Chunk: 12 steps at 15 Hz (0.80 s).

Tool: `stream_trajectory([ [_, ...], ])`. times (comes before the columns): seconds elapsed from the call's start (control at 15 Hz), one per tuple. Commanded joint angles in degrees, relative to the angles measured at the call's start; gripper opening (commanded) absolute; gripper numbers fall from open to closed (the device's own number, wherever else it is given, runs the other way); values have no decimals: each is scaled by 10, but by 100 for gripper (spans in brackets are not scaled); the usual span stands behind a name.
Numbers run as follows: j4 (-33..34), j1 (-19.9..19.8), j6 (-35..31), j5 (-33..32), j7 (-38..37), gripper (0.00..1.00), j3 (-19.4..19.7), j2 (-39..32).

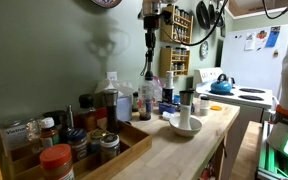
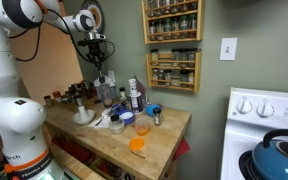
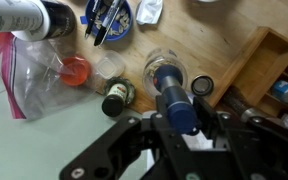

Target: Put the torch on top of the bottle

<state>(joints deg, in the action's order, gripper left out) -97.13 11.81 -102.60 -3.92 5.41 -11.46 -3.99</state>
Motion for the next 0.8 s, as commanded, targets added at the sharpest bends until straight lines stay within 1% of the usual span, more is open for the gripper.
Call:
stream_trajectory([
  [0.0, 4, 1, -19, 1, -22, 8, 1, -13],
  [0.27, 6, 1, -25, -4, -37, 8, 2, -23],
  [0.73, 17, 5, -16, -6, -37, 8, 0, -33],
])
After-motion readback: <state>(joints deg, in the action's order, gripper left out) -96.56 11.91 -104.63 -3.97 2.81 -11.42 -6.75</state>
